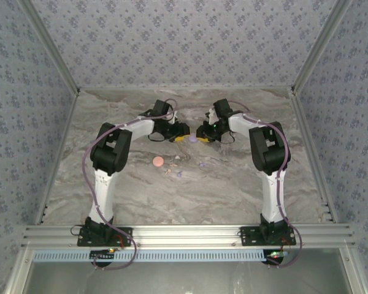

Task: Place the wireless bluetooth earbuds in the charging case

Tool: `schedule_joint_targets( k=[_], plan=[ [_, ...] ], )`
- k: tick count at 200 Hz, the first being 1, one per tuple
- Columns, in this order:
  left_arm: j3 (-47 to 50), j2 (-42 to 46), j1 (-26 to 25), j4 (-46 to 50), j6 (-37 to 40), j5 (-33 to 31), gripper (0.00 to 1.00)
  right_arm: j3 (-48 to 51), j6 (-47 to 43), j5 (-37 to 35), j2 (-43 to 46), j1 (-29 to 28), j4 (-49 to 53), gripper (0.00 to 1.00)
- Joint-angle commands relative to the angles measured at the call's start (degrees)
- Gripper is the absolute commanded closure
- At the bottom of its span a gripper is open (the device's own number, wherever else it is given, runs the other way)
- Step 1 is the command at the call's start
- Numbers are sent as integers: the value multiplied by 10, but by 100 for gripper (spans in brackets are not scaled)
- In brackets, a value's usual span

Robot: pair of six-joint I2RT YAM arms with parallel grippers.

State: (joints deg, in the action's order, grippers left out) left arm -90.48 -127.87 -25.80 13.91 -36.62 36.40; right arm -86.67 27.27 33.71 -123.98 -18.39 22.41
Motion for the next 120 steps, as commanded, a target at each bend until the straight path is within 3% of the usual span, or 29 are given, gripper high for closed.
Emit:
schedule_joint_targets(
  k=[1,120],
  plan=[
    [-27,-15,-7,18,-2,12,51,-15,7,6,-16,4,8,75],
    [-30,-28,-13,-16,-34,51,59,-16,8,19,-26,7,7,76]
  ],
)
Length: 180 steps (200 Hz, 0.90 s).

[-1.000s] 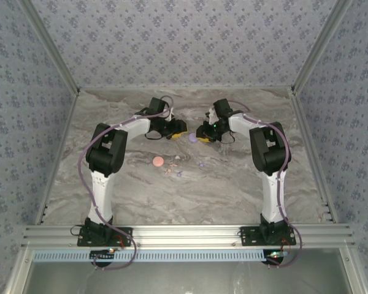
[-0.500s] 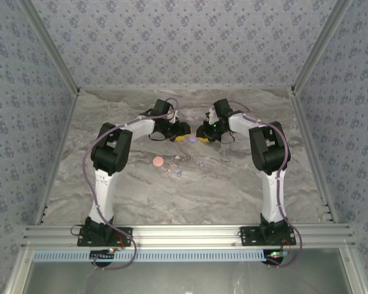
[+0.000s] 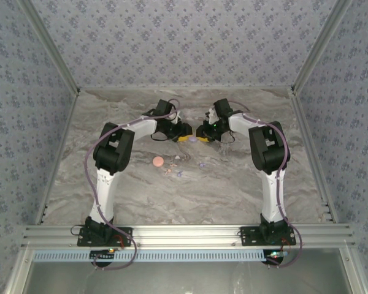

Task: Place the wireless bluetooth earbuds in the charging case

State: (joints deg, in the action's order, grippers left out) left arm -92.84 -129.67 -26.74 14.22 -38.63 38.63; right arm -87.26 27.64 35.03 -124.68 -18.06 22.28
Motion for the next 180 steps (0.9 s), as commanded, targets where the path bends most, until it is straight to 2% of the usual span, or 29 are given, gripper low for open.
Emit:
schedule_joint_targets(
  k=[1,63,114,180],
  plan=[
    [-6,-10,-3,-19,-15,28,59,-10,4,6,-19,4,9,76],
    [-3,-6,-3,-21,-14,28,63,-15,0,10,-25,8,16,74],
    [-16,-14,-4,41,16,-28,59,-25,-5,6,-30,8,27,73],
    [-47,-32,-4,67,33,-43,57,-43,-12,7,-35,9,39,72]
  ],
)
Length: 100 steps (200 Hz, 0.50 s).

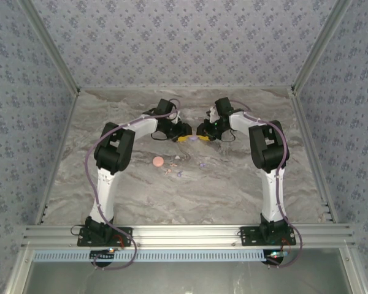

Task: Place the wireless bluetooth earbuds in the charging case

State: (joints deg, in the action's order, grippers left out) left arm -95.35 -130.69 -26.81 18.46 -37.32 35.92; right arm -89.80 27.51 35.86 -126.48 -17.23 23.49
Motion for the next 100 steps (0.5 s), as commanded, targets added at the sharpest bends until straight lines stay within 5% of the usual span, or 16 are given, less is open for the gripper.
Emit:
schedule_joint_targets(
  k=[1,100],
  plan=[
    [-22,-22,-3,23,20,-15,57,-18,-11,0,-18,0,27,72],
    [-53,-56,-4,26,27,-10,58,-35,-15,3,-35,0,38,73]
  ],
)
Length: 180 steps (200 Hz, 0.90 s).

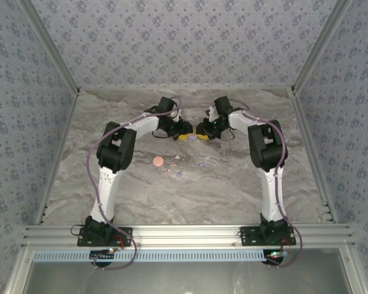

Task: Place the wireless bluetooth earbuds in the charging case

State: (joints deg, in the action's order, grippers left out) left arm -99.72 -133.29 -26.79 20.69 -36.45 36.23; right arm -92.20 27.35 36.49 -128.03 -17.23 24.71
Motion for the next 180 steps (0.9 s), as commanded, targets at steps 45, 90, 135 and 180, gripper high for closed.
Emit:
schedule_joint_targets(
  k=[45,90,135,180],
  plan=[
    [-1,-27,-5,-14,14,16,63,-16,-17,1,-24,-1,29,73],
    [40,4,-5,-69,-14,32,67,-14,-19,6,-22,0,28,73],
    [69,19,-5,-127,-43,52,67,-12,-22,12,-19,0,28,71],
    [79,18,-5,-142,-53,54,65,-8,-23,16,-12,4,27,66]
  ],
)
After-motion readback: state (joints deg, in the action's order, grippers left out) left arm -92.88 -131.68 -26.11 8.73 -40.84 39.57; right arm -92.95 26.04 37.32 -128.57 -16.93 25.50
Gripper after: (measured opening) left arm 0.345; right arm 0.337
